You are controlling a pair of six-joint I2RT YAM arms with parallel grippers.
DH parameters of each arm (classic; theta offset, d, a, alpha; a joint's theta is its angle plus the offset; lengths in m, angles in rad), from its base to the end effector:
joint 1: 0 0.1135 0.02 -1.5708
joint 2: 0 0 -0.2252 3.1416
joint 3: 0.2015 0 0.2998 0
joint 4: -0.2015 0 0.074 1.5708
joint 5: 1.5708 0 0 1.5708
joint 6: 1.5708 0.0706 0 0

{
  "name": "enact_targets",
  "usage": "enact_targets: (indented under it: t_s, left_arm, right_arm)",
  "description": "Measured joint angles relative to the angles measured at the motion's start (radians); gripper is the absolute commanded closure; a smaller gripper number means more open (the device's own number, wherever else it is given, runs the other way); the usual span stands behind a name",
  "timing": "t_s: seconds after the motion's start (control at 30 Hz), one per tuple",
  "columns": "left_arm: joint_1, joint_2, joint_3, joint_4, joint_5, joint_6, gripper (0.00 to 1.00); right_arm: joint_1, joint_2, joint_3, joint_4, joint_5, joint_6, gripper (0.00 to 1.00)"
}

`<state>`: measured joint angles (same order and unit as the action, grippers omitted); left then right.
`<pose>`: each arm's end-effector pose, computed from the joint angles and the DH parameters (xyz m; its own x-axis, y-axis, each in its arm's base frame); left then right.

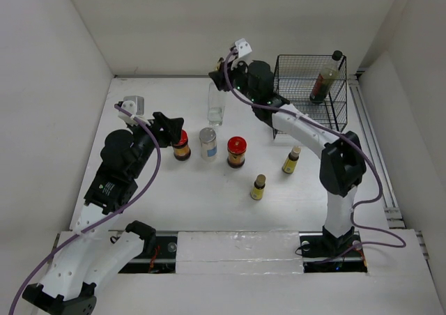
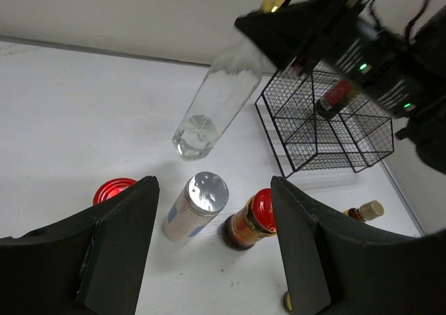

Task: Organize the condiment bottles

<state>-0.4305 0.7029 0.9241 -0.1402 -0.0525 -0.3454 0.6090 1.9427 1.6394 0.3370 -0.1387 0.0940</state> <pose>0.2429 -0.1075 0.3938 -0.0558 -0.3464 -0.9364 0.3723 0.8630 -0.3414 0.4406 0.3192 0.2977 -0.0363 0.0880 -0.9955 -0.6795 0.7283 0.0892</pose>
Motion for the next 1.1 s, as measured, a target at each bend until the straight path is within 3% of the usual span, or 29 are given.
enact_targets:
  t_s: [0.27,0.47,0.7,1.1]
  left_arm:
    - [0.0,-0.001,0.0,0.0,0.002,0.0,0.39]
    - [0.0,-0.001,0.0,0.0,0.014,0.0,0.39]
    - [0.0,-0.001,0.0,0.0,0.02,0.0,0.39]
    - [0.0,0.008,0.0,0.0,0.02,0.0,0.39]
  right_arm:
    - [-0.059,-0.182,0.115,-0.037,0.102,0.007,0.85]
    - [-0.219,-0.289,0.19,-0.04,0.16,-0.007,0.85]
    - [-0.374,-0.201,0.371,-0.145,0.195,-0.041,0.85]
    - [-0.451,-0.048,0.458,-0.289,0.172,-0.04,0.85]
